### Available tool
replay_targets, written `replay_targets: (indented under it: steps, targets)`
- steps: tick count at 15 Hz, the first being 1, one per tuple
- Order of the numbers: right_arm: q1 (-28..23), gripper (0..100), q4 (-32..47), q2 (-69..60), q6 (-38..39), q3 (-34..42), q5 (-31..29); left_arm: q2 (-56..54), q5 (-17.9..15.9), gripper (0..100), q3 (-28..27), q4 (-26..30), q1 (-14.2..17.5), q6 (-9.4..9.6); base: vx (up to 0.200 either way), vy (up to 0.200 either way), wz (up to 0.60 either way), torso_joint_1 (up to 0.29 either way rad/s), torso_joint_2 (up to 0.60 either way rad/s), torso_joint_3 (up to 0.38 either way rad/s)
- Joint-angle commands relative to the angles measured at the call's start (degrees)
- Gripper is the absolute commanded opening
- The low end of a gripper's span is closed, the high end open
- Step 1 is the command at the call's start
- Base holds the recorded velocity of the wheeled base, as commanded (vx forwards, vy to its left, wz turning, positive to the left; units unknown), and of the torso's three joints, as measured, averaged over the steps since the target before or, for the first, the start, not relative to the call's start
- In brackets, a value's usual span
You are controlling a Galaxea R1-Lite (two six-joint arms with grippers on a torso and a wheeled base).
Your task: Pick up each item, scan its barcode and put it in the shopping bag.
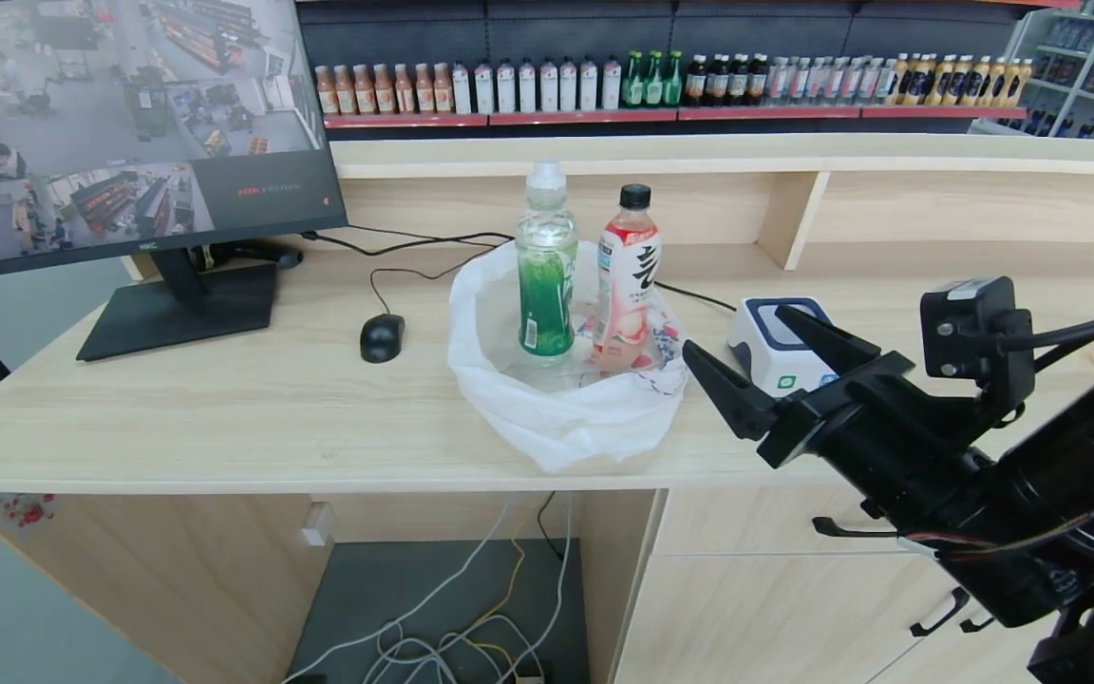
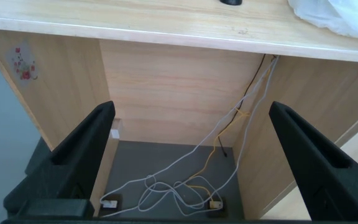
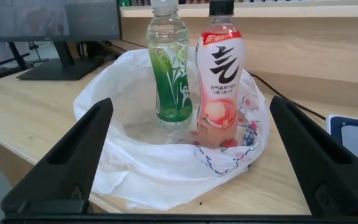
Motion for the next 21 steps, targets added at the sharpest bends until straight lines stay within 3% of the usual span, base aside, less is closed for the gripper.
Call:
replay_targets:
  steps: [1, 6, 21]
  targets:
    - [0.0, 100, 0.1, 0.2, 0.0, 0.1, 0.0, 0.0, 0.1, 100, 0.0, 0.0, 0.0, 0.01, 0.000, 0.000, 0.00, 0.000, 0.00, 0.000]
    - [-0.5, 100, 0.1, 0.8, 0.8, 0.0, 0.0, 0.0, 0.1, 100, 0.0, 0.0, 0.0, -0.17, 0.000, 0.000, 0.00, 0.000, 0.00, 0.000]
    - [-0.5, 100, 0.1, 0.6, 0.9, 1.5, 0.0, 0.0, 0.1, 100, 0.0, 0.0, 0.0, -0.43, 0.000, -0.200, 0.00, 0.002, 0.00, 0.000]
